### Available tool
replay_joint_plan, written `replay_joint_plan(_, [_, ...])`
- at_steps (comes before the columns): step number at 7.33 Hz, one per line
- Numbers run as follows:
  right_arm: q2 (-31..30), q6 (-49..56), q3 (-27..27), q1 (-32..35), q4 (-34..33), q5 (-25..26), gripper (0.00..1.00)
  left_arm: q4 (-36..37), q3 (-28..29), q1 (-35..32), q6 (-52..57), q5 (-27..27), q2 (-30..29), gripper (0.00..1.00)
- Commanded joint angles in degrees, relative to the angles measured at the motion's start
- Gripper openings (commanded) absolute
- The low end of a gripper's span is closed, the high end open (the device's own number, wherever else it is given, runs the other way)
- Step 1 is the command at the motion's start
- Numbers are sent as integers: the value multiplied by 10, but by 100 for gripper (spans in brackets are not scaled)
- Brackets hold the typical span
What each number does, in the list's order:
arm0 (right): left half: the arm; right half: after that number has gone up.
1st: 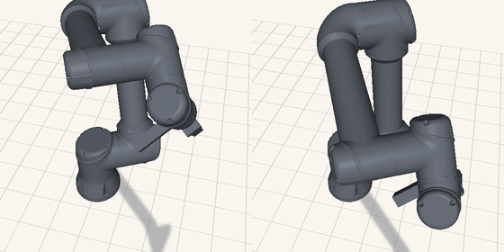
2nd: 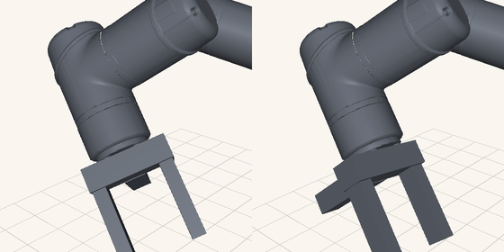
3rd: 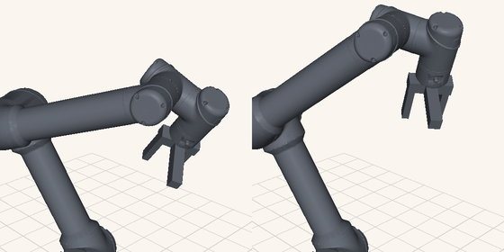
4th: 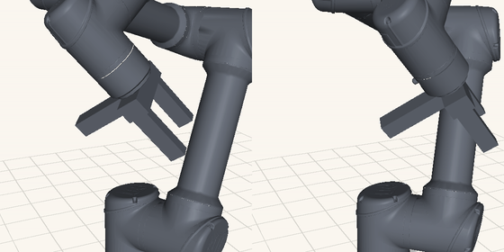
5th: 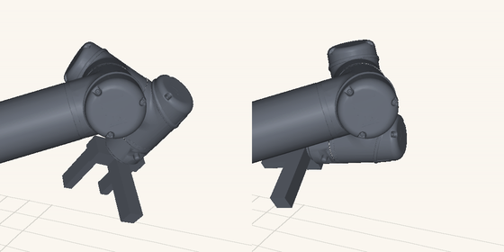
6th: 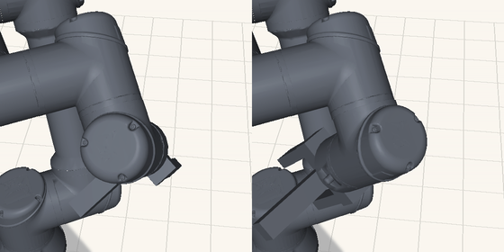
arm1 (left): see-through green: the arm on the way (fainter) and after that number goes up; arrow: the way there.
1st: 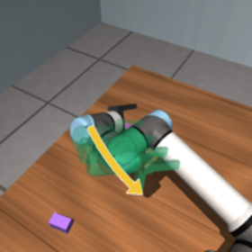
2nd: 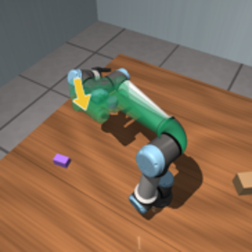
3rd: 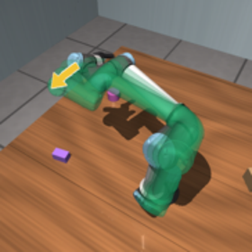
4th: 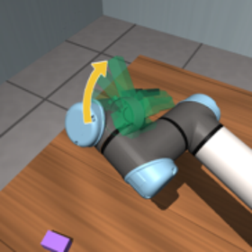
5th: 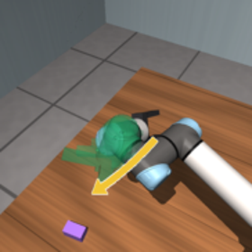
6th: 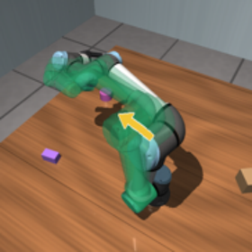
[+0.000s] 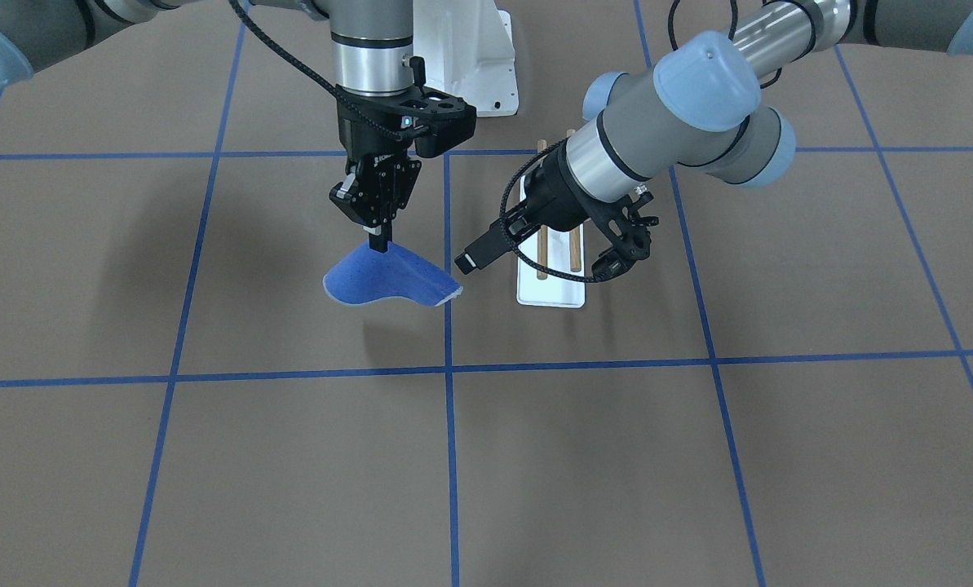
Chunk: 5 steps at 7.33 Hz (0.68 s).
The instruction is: Hang towel on rack
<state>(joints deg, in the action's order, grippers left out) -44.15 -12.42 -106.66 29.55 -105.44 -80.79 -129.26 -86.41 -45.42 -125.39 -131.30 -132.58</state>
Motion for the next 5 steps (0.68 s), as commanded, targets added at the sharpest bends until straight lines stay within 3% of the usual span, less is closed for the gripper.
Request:
replay_joint_plan(1, [14, -7, 7, -9, -6, 10, 0, -2, 5, 15, -14, 52, -11, 97])
replay_joint_plan(3, [14, -16, 5, -24, -7, 22, 0, -3, 11, 16, -14, 55, -11, 94])
replay_joint_plan(4, [16, -21, 6, -26, -7, 25, 0, -6, 11, 17, -14, 55, -11, 76])
replay_joint_plan(5, [19, -21, 5, -27, -7, 25, 0, -8, 10, 22, -14, 55, -12, 45])
